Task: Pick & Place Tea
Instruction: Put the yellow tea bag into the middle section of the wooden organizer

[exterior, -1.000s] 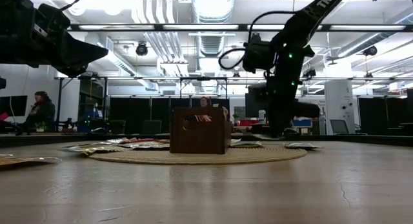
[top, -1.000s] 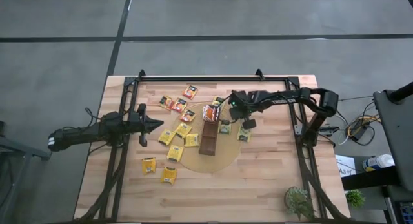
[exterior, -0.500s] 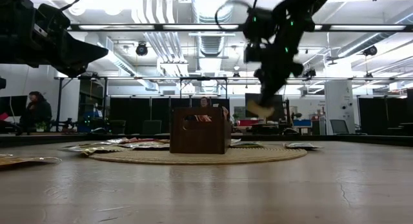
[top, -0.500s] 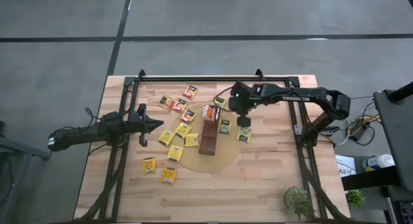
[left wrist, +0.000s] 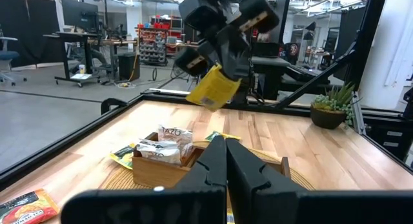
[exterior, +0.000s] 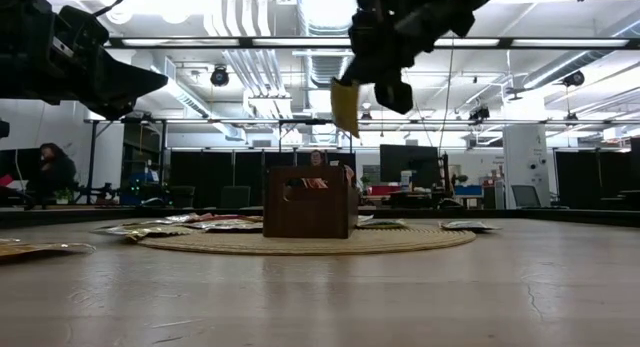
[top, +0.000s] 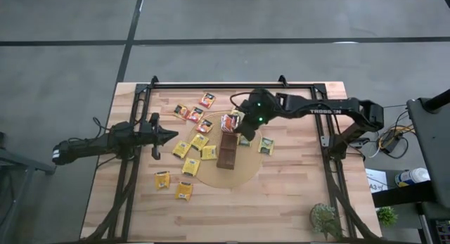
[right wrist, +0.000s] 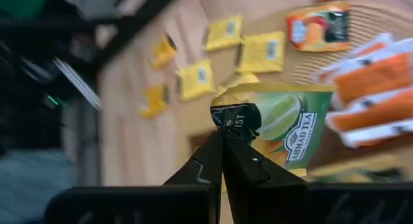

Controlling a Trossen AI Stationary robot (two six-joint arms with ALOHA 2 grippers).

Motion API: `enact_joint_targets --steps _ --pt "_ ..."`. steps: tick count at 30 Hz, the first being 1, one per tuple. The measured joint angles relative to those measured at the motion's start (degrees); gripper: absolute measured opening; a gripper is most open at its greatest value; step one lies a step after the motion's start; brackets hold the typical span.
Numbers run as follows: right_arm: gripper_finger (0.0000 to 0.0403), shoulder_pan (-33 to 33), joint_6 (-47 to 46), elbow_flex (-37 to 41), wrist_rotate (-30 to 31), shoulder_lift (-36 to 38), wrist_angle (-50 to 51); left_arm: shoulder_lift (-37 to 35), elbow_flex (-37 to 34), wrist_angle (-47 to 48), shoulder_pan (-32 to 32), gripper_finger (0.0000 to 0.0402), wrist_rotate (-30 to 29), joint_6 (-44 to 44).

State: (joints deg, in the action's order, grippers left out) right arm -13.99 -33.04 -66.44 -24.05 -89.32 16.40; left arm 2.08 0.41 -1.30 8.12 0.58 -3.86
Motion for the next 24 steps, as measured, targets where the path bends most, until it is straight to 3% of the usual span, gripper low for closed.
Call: enact_joint_targets --steps 8,18,24 --pt "0.0008 3.1 -22.8 5.0 3.0 -1.1 -18.6 0.0 0.0 0.0 0.0 0.0 0.0 0.0" --pt "0.0008 3.8 -39.9 5.4 15.3 -7.3 -24.9 0.0 0.0 0.0 0.0 0.0 0.0 0.0" --pt "0.0008 5.2 -44.0 6.4 20.0 -8.3 -25.8 0.0 0.0 0.0 0.0 0.0 0.0 0.0"
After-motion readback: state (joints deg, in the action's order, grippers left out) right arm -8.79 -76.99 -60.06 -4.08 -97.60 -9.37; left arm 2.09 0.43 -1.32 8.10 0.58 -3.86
